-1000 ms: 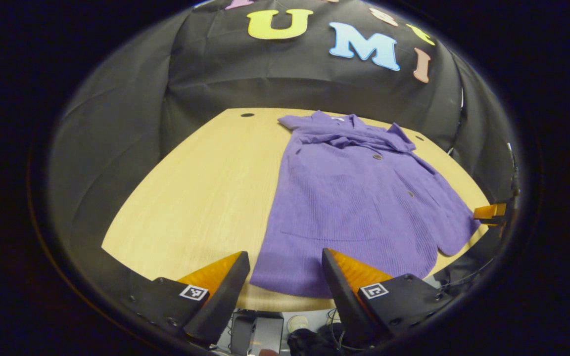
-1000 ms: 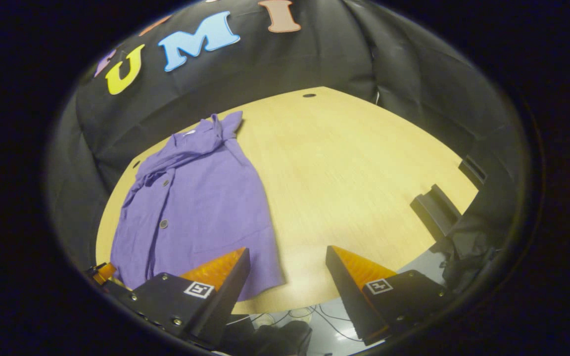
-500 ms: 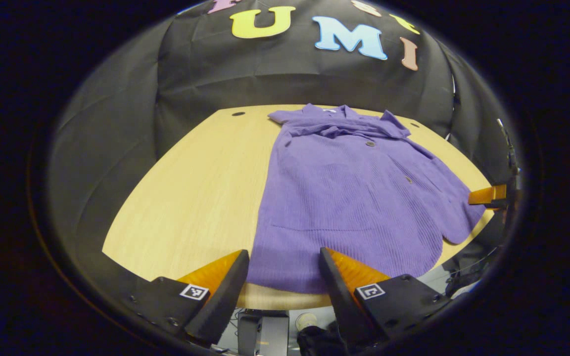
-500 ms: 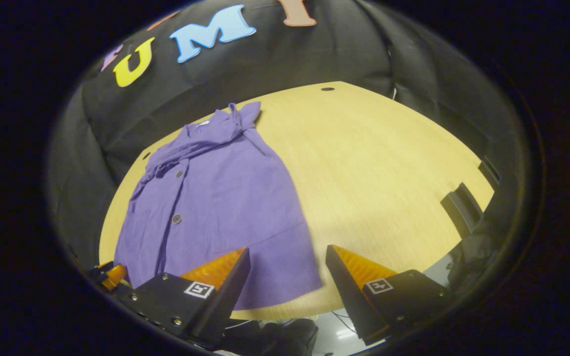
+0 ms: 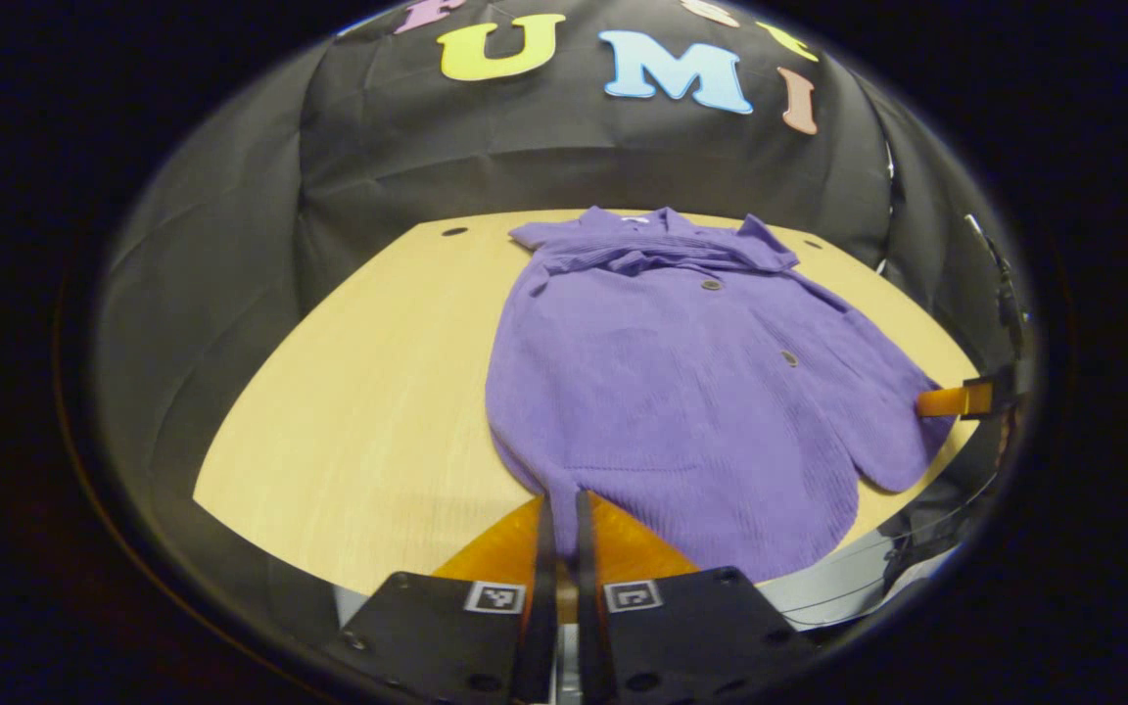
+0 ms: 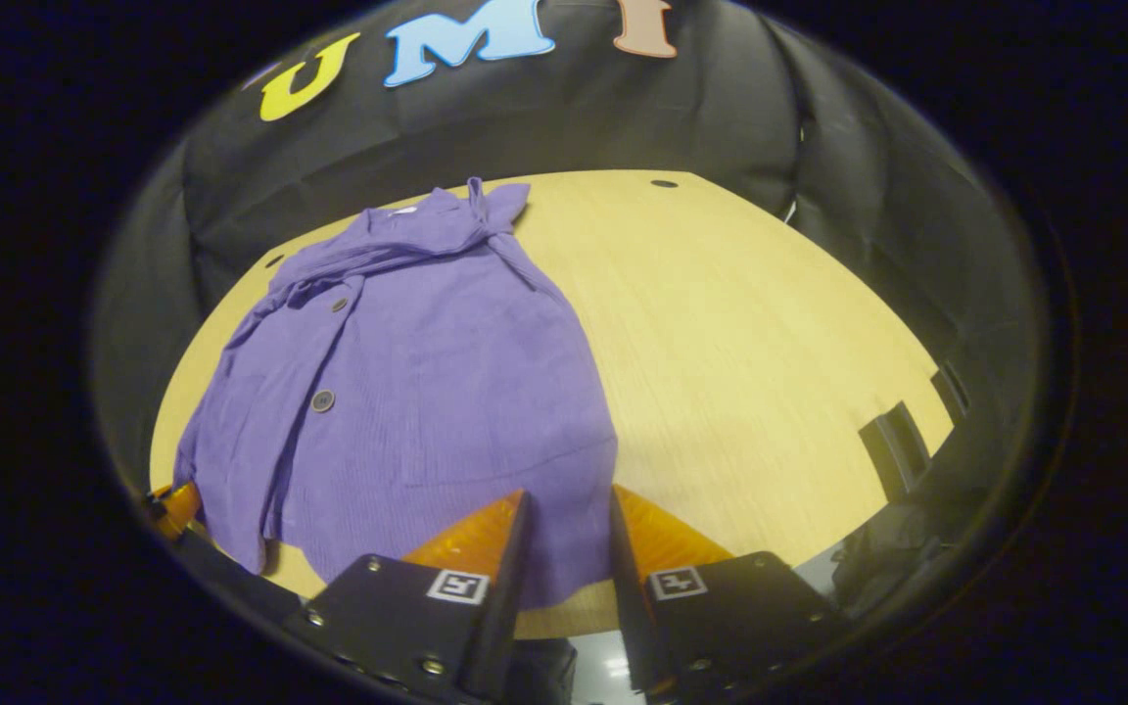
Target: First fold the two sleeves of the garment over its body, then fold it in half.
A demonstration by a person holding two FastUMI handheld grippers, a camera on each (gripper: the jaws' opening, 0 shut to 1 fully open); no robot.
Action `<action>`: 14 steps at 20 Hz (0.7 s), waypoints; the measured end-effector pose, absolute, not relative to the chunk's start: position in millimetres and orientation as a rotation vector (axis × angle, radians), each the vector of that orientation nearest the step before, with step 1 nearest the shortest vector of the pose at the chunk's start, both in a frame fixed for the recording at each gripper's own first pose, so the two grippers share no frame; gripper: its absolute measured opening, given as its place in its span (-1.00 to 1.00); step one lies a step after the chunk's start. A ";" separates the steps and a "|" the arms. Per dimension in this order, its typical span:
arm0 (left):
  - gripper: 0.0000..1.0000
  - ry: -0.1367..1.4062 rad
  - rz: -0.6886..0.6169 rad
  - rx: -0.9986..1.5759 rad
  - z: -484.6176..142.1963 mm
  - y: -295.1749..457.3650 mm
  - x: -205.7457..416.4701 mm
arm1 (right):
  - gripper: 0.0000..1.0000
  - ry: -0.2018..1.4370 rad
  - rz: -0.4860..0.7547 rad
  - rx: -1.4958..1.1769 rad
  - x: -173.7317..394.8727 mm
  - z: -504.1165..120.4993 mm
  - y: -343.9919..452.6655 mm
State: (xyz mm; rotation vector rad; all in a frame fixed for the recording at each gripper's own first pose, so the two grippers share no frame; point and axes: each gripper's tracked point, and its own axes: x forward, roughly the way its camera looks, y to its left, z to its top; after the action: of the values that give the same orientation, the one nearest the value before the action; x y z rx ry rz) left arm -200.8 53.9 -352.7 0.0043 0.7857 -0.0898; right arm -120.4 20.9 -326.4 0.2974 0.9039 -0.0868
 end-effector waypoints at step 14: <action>-0.87 0.727 0.065 -0.180 -268.5 41.8 -173.0 | -0.92 0.768 0.143 0.669 -93.7 -250.5 19.0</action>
State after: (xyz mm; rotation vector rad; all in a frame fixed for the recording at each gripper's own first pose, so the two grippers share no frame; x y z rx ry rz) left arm -173.0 41.8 -268.5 -0.1796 0.7273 0.0653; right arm -93.7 19.0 -250.5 0.6691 0.7684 0.1430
